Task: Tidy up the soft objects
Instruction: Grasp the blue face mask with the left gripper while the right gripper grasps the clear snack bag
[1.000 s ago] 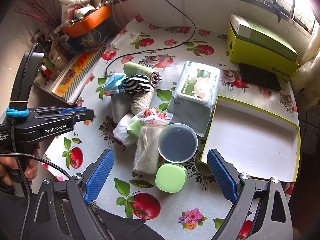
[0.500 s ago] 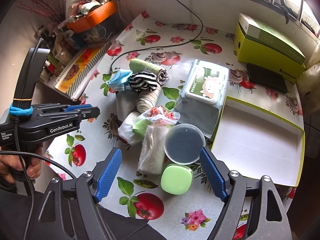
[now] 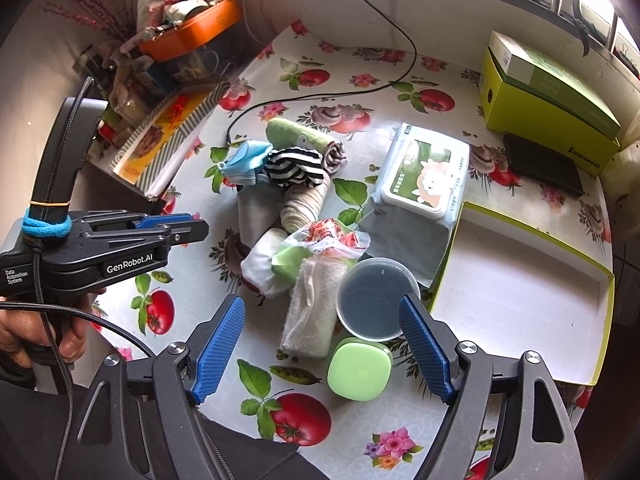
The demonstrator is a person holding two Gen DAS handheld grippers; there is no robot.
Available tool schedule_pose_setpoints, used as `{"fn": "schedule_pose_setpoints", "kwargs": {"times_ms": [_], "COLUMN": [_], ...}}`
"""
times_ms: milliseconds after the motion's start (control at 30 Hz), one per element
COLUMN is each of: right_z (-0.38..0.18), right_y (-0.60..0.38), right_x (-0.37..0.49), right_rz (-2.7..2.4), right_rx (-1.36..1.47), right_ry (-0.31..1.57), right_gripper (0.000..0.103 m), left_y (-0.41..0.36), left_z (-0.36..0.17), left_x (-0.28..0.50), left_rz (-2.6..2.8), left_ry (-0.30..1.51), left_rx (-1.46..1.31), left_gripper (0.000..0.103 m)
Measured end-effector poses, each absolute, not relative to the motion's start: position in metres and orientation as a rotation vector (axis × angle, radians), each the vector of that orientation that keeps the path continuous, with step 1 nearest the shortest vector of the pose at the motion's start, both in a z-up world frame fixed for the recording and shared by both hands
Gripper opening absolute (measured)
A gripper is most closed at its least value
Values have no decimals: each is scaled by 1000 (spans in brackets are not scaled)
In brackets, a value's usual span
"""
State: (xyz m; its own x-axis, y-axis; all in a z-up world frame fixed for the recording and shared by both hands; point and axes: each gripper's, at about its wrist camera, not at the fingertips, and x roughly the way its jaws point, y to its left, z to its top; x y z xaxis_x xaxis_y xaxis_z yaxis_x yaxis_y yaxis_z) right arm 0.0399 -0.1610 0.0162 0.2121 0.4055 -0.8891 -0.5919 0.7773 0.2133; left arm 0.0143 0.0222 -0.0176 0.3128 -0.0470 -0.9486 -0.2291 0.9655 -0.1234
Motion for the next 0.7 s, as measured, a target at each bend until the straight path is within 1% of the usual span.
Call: {"fn": "schedule_pose_setpoints", "kwargs": {"times_ms": [400, 567, 700], "right_z": [15, 13, 11], "right_y": [-154, -146, -142], "right_x": [46, 50, 52], "right_rz": [704, 716, 724], "right_rx": [-192, -200, -206], "right_ry": [1167, 1175, 1177], "right_gripper": [80, 74, 72], "left_y": [29, 33, 36], "left_z": [-24, -27, -28], "left_x": [17, 17, 17], "left_rz": [131, 140, 147], "left_ry": [1270, 1274, 1274], "left_rx": [-279, -285, -290], "left_gripper": [19, 19, 19]}}
